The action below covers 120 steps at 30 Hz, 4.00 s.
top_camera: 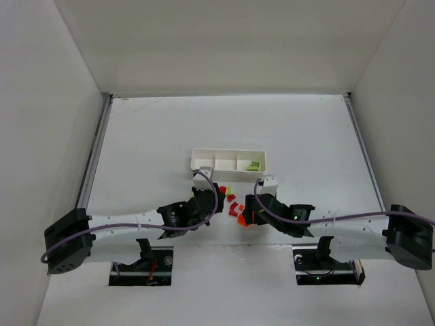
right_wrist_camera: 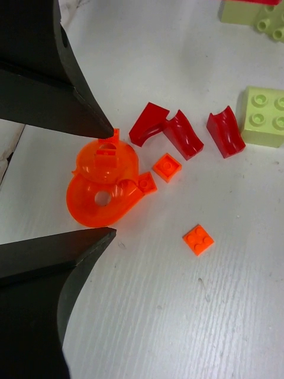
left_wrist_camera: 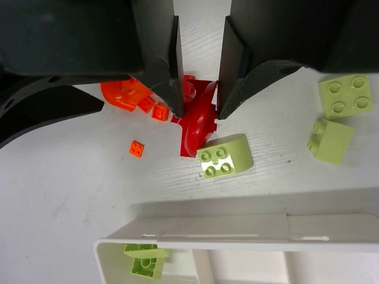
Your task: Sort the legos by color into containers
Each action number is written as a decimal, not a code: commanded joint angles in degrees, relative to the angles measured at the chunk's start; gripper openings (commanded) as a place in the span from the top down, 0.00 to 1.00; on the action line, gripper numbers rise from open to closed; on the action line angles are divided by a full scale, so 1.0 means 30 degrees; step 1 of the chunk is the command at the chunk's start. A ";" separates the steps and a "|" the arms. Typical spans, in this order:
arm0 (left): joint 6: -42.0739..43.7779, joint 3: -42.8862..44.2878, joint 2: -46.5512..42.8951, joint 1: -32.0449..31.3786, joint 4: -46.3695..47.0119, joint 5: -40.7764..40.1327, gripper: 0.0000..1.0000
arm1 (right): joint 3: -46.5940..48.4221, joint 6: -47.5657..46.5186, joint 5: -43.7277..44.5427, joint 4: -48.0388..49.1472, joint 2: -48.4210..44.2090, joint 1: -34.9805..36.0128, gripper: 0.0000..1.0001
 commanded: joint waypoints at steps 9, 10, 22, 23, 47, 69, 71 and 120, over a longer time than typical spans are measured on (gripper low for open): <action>0.0430 0.0306 -0.1069 0.0704 -0.0601 -0.0465 0.81 | -0.1073 0.0416 -0.1166 0.2135 0.0207 -0.0921 0.25; 0.0518 0.0423 -0.1040 0.0763 -0.0601 -0.0407 0.80 | -0.1103 0.0474 -0.1195 0.2310 0.0265 -0.0979 0.27; 0.1339 0.1214 -0.0483 0.1466 -0.0307 -0.0201 0.80 | -0.1366 0.0474 -0.2512 0.3894 0.1291 -0.1623 0.49; 0.1456 0.1273 -0.0570 0.1496 -0.0337 -0.0201 0.80 | -0.1396 0.0445 -0.2513 0.3952 0.1320 -0.1682 0.52; 0.2511 0.4320 0.2854 0.8408 0.0512 0.3489 0.77 | -0.1630 -0.0171 -0.1431 0.2839 -0.1610 -0.3118 0.37; 0.3537 0.7134 0.7341 1.0666 0.1684 0.4341 0.49 | -0.1631 0.0123 -0.1839 0.3191 0.0002 -0.2972 0.62; 0.3537 0.6842 0.6757 1.0637 0.1742 0.4223 0.48 | -0.1630 0.0123 -0.1985 0.3453 0.0148 -0.2972 0.65; -0.0242 -0.3737 -0.4353 0.4163 -0.3032 0.0035 0.53 | 1.0149 -0.5443 -0.0815 0.5621 0.8501 -0.6107 0.58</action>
